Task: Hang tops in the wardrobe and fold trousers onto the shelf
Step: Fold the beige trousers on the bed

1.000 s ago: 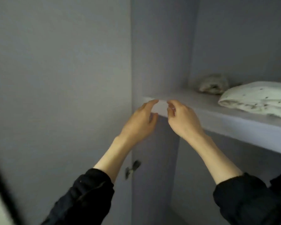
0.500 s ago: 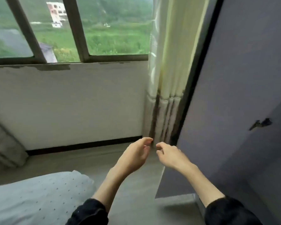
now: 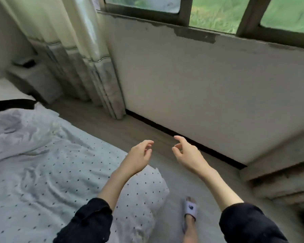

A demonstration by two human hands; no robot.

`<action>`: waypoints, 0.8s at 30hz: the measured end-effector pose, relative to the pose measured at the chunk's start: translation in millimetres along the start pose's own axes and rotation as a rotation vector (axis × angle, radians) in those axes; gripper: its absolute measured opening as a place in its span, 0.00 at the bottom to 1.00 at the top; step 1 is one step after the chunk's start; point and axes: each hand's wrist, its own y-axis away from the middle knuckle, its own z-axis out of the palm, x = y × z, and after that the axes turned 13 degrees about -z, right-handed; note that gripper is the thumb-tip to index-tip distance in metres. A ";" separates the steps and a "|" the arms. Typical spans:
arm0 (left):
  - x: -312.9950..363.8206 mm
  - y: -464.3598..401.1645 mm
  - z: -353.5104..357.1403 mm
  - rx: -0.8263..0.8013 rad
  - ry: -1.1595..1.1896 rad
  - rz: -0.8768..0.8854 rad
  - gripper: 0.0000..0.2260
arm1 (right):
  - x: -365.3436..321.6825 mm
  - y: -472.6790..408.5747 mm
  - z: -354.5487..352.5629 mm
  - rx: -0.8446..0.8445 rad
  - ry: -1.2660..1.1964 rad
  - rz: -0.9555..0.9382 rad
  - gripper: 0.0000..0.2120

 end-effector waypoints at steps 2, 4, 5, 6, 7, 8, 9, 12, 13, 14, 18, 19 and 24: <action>1.4 -43.3 -11.1 0.063 0.051 -0.079 0.15 | 9.1 -58.2 -10.3 -0.073 0.017 -0.090 0.22; 6.4 -84.8 -21.6 0.138 0.114 -0.160 0.15 | 12.7 -116.0 -24.4 -0.156 0.034 -0.175 0.22; 9.0 -100.9 -26.0 0.173 0.147 -0.196 0.15 | 13.3 -140.3 -31.2 -0.199 0.044 -0.209 0.22; 12.0 -117.5 -31.4 0.201 0.182 -0.243 0.15 | 12.9 -167.4 -39.0 -0.241 0.054 -0.249 0.22; 12.9 -128.7 -35.2 0.215 0.202 -0.282 0.15 | 10.8 -189.6 -44.8 -0.275 0.073 -0.281 0.22; 14.0 -134.8 -39.7 0.224 0.217 -0.313 0.15 | 6.9 -207.5 -49.6 -0.307 0.086 -0.311 0.22; 13.0 -141.1 -45.3 0.249 0.238 -0.352 0.15 | 3.1 -229.1 -51.5 -0.353 0.103 -0.333 0.22; 3.7 -151.5 -65.5 0.346 0.293 -0.475 0.15 | -17.8 -289.0 -46.4 -0.497 0.168 -0.435 0.21; -7.9 -159.2 -79.4 0.413 0.342 -0.539 0.15 | -35.3 -322.5 -33.4 -0.568 0.183 -0.499 0.21; -12.9 -160.5 -86.0 0.434 0.352 -0.572 0.15 | -43.0 -334.4 -26.9 -0.597 0.192 -0.538 0.21; -47.4 -184.7 -133.7 0.591 0.375 -0.686 0.15 | -93.8 -400.2 24.5 -0.736 0.186 -0.703 0.21; -55.3 -193.7 -147.3 0.621 0.380 -0.706 0.15 | -104.9 -414.6 36.2 -0.766 0.183 -0.729 0.21; -105.4 -249.9 -222.1 0.663 0.427 -0.781 0.15 | -185.5 -501.4 88.2 -0.870 0.135 -0.807 0.21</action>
